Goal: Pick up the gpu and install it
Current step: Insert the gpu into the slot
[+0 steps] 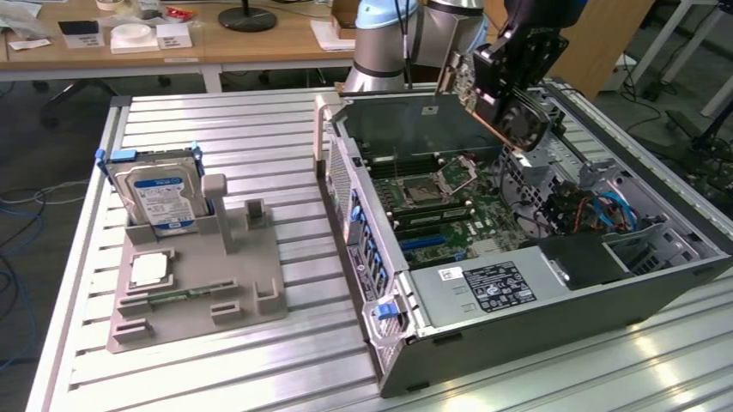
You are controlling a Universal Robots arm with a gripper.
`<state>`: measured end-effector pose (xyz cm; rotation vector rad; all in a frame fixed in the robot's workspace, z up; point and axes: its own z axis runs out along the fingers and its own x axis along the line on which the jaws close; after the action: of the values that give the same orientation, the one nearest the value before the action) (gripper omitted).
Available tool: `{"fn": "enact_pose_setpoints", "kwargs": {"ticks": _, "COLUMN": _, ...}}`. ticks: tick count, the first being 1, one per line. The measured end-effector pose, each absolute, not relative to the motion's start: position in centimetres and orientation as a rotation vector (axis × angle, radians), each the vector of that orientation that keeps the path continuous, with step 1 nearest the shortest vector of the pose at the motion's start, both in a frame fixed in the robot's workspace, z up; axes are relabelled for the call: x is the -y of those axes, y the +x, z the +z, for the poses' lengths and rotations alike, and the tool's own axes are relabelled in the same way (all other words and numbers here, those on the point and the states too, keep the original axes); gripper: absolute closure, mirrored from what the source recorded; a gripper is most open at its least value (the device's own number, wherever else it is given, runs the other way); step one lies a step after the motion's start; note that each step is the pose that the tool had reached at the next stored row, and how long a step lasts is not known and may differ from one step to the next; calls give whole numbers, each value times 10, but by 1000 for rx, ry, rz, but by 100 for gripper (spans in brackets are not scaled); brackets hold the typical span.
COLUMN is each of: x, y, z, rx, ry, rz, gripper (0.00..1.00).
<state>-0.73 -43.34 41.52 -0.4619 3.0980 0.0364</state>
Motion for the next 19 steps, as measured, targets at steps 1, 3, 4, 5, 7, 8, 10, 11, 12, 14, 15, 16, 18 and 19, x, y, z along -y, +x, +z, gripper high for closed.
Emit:
{"fn": "enact_pose_setpoints", "kwargs": {"ticks": 1, "x": 433, "y": -7, "z": 415, "rx": -3095, "ry": -485, "rz": 37, "gripper": 72}}
{"fn": "enact_pose_setpoints", "kwargs": {"ticks": 3, "x": 433, "y": -7, "z": 415, "rx": -3088, "ry": -528, "rz": 37, "gripper": 72}}
{"fn": "enact_pose_setpoints", "kwargs": {"ticks": 4, "x": 433, "y": -7, "z": 415, "rx": -3084, "ry": -549, "rz": 37, "gripper": 72}}
{"fn": "enact_pose_setpoints", "kwargs": {"ticks": 5, "x": 433, "y": -7, "z": 415, "rx": -3080, "ry": -572, "rz": 37, "gripper": 72}}
{"fn": "enact_pose_setpoints", "kwargs": {"ticks": 7, "x": 433, "y": -7, "z": 415, "rx": -3072, "ry": -615, "rz": 37, "gripper": 72}}
{"fn": "enact_pose_setpoints", "kwargs": {"ticks": 8, "x": 433, "y": -7, "z": 415, "rx": -3068, "ry": -637, "rz": 37, "gripper": 72}}
{"fn": "enact_pose_setpoints", "kwargs": {"ticks": 10, "x": 433, "y": -7, "z": 415, "rx": -3059, "ry": -679, "rz": 37, "gripper": 72}}
{"fn": "enact_pose_setpoints", "kwargs": {"ticks": 11, "x": 433, "y": -7, "z": 415, "rx": -3054, "ry": -703, "rz": 37, "gripper": 72}}
{"fn": "enact_pose_setpoints", "kwargs": {"ticks": 12, "x": 433, "y": -7, "z": 415, "rx": -3049, "ry": -724, "rz": 37, "gripper": 72}}
{"fn": "enact_pose_setpoints", "kwargs": {"ticks": 14, "x": 433, "y": -7, "z": 415, "rx": -3040, "ry": -764, "rz": 38, "gripper": 72}}
{"fn": "enact_pose_setpoints", "kwargs": {"ticks": 15, "x": 433, "y": -7, "z": 415, "rx": -3036, "ry": -781, "rz": 38, "gripper": 72}}
{"fn": "enact_pose_setpoints", "kwargs": {"ticks": 16, "x": 434, "y": -7, "z": 415, "rx": -3031, "ry": -799, "rz": 38, "gripper": 72}}
{"fn": "enact_pose_setpoints", "kwargs": {"ticks": 18, "x": 434, "y": -7, "z": 415, "rx": -3021, "ry": -837, "rz": 38, "gripper": 72}}
{"fn": "enact_pose_setpoints", "kwargs": {"ticks": 19, "x": 434, "y": -7, "z": 415, "rx": -3016, "ry": -856, "rz": 38, "gripper": 72}}
